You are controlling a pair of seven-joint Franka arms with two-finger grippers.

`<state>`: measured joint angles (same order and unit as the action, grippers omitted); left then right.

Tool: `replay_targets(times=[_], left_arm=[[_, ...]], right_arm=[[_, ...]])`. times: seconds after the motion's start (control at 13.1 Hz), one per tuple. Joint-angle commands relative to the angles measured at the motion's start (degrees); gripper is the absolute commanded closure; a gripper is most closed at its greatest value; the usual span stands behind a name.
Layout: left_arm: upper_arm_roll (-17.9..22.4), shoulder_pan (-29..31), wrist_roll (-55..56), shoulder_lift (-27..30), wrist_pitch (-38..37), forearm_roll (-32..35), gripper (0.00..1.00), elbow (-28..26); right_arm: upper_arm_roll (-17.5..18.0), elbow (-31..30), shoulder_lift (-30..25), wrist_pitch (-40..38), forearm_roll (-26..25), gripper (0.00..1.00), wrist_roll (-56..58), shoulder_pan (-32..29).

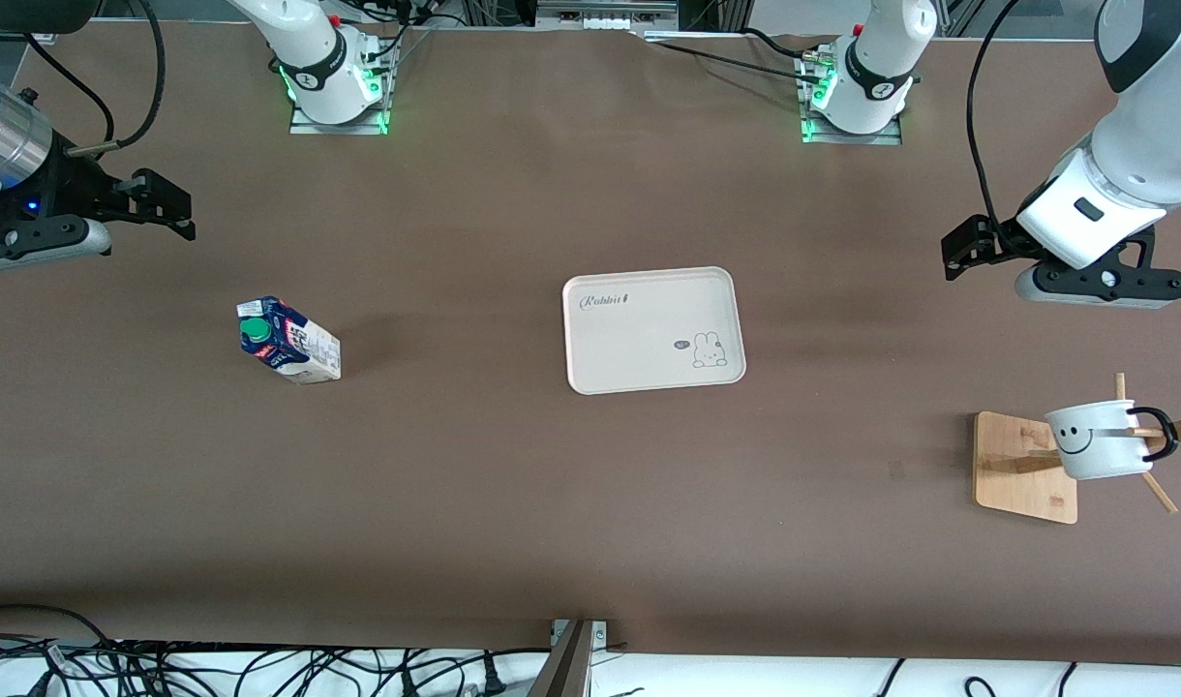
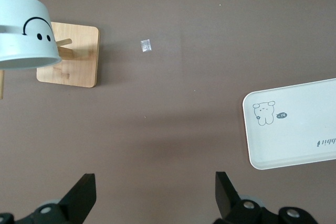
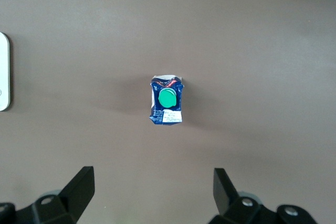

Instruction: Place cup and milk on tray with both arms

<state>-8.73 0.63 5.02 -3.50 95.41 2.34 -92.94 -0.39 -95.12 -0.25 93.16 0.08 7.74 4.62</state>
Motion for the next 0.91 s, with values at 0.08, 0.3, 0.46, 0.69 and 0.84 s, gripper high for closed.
replay_targets(times=[0.08, 0.3, 0.46, 0.69, 0.84], left_arm=[[0.03, -0.37, 0.34, -1.16, -1.46, 0.12, 0.0, 2.24], [0.11, -0.37, 0.34, -1.16, -1.46, 0.12, 0.0, 2.24], [0.11, -0.37, 0.25, -1.16, -1.46, 0.12, 0.0, 2.24], [0.11, -0.37, 0.34, -1.16, -1.46, 0.12, 0.0, 2.24], [0.03, -0.37, 0.34, -1.16, -1.46, 0.12, 0.0, 2.24]], right_arm=[[0.21, 1.34, 0.43, -0.96, -0.17, 0.0, 0.61, 0.03], [0.21, 1.34, 0.43, -0.87, -0.17, 0.0, 0.7, 0.03], [0.21, 1.34, 0.43, -0.87, -0.17, 0.0, 0.52, 0.03], [0.04, 1.52, 0.52, -0.44, -0.17, 0.0, 0.52, -0.23], [0.04, 2.13, 0.6, -0.43, -0.26, 0.0, 0.79, -0.23]])
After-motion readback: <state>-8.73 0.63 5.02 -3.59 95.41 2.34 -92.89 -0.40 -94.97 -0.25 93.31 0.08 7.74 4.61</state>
